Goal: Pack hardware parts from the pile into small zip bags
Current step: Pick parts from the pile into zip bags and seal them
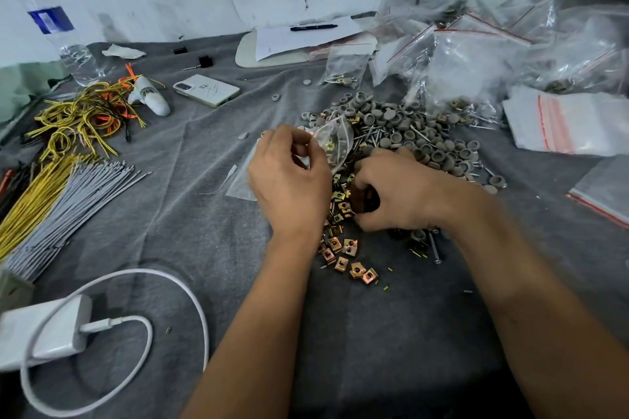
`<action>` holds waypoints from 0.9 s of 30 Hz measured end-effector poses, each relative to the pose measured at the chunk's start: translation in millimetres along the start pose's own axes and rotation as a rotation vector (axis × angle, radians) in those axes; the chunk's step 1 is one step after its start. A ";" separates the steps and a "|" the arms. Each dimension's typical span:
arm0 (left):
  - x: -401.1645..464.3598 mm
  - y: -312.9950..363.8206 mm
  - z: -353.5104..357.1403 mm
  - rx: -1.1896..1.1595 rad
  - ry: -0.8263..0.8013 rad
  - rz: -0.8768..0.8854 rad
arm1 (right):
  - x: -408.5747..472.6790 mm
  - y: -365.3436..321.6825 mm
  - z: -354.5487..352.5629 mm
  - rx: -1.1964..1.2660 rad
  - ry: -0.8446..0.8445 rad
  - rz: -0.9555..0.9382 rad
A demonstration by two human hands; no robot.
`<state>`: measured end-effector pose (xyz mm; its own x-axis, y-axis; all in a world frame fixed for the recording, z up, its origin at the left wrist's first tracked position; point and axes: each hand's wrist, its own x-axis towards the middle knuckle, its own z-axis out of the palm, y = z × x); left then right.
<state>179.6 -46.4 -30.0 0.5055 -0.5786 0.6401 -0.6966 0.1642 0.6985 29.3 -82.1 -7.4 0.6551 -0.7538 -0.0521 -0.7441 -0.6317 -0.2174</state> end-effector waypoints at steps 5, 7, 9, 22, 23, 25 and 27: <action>0.5 -0.3 1.0 0.018 -0.008 -0.013 | -7.1 18.2 -1.7 0.425 0.139 -0.127; 0.6 -0.4 0.9 0.023 -0.019 -0.012 | -10.1 23.7 -2.4 0.585 0.241 -0.132; 0.2 -0.6 0.8 0.020 -0.057 -0.004 | -10.2 24.4 -1.3 0.724 0.378 -0.130; -4.0 -2.0 3.7 -0.129 -0.175 0.074 | -1.5 7.1 10.7 0.446 0.764 -0.072; -3.9 -2.9 4.2 -0.137 -0.171 0.055 | -0.7 7.4 10.7 0.368 0.766 -0.076; -3.6 -4.5 4.9 -0.150 -0.161 0.024 | 0.7 7.8 10.8 0.282 0.731 -0.096; -2.9 -5.2 5.4 -0.157 -0.148 -0.009 | 1.3 8.0 11.4 0.301 0.714 -0.123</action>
<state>179.0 -49.9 -37.3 0.4234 -0.6895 0.5876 -0.5985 0.2740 0.7528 25.7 -86.1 -20.4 0.4122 -0.6800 0.6063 -0.5373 -0.7189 -0.4411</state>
